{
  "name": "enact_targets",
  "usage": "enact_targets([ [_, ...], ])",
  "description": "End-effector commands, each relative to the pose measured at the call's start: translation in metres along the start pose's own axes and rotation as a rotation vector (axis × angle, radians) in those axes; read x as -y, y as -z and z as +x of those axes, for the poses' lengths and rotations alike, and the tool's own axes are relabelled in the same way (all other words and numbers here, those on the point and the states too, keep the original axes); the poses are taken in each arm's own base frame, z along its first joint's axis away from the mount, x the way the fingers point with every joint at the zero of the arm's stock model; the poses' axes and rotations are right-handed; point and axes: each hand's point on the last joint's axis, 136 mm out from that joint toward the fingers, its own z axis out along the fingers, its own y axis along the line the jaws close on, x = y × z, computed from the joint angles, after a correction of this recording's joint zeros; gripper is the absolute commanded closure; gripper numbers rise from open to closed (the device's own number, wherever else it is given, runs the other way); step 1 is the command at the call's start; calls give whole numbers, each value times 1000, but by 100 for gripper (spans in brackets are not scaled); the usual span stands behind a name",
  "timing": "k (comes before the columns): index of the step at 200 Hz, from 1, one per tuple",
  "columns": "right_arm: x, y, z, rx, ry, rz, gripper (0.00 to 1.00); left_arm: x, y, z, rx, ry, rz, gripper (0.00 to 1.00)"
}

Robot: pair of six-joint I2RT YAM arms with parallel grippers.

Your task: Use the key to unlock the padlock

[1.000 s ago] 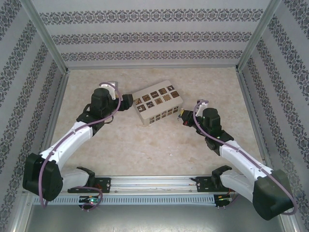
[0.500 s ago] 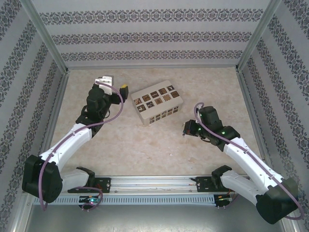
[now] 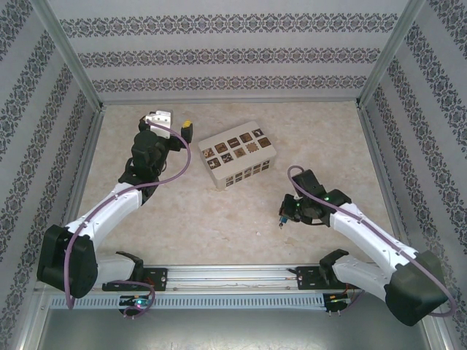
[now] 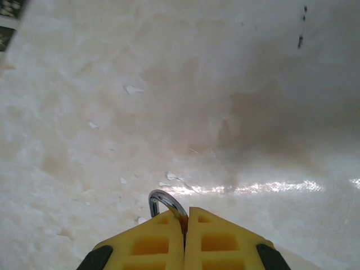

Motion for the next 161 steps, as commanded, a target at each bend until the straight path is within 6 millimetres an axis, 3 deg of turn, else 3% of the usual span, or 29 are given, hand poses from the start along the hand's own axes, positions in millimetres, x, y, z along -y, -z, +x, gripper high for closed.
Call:
enact_targets([
  [1,7,-10,4,-13,-32,38,100,-10,-2,-13,64,-13,-37,0],
  [90,10,-39,4,-61,-50,71,100,-18,-1,-3,61,-30,-70,1],
  [161,3,-43,-5,-59,-33,74,86,-23,-3,4,49,-28,-86,1],
])
